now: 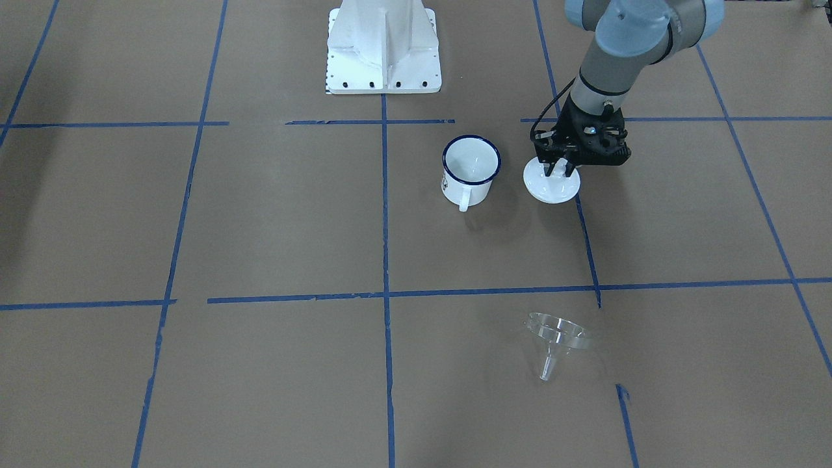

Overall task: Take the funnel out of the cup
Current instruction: 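Grasp the white lid with the left gripper and lift it, then carry the lid with the left gripper over the mug opening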

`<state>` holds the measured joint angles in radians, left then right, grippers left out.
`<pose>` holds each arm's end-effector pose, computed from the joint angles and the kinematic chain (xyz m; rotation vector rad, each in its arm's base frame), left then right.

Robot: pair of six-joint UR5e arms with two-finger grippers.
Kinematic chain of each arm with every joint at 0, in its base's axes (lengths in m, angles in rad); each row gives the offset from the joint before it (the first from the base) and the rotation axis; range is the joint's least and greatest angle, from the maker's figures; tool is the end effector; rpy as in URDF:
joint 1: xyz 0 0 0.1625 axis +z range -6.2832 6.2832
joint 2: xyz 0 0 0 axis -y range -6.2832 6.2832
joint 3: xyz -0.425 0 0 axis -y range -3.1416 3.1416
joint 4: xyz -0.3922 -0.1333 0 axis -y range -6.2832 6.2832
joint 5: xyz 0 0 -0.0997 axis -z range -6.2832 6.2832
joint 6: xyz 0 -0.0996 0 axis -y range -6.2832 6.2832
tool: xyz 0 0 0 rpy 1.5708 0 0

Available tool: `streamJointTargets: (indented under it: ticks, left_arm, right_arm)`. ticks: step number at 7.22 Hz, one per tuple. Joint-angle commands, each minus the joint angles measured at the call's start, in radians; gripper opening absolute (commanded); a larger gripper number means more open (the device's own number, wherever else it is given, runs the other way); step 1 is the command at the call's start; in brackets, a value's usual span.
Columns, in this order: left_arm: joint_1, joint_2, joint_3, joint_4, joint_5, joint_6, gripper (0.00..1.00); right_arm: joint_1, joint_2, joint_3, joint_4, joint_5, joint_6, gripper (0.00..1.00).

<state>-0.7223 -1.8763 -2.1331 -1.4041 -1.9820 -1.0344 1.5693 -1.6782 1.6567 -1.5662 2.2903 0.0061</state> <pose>0.3257 -0.4116 0.2741 0.0881 0.7899 -0.0319 0.0670 -0.4451 0.6701 -0.0189 -0.7194 0.0105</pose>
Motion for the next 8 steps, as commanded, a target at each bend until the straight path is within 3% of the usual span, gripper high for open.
streamJointTargets:
  ticks: [1,3,5,8]
  left_arm:
    - [-0.008,-0.186,-0.048,0.259,-0.035,-0.112,0.0]
    - [0.079,-0.214,0.005,0.179,-0.025,-0.325,0.0]
    - [0.127,-0.23,0.091,0.071,0.026,-0.396,0.0]
    - [0.149,-0.238,0.108,0.071,0.049,-0.4,0.0]
  right_arm:
    - [0.0,0.0,0.0,0.0,0.0,0.0,1.0]
    - [0.0,0.0,0.0,0.0,0.0,0.0,1.0]
    - [0.0,0.0,0.0,0.0,0.0,0.0,1.0]
    - [0.0,0.0,0.0,0.0,0.0,0.0,1.0]
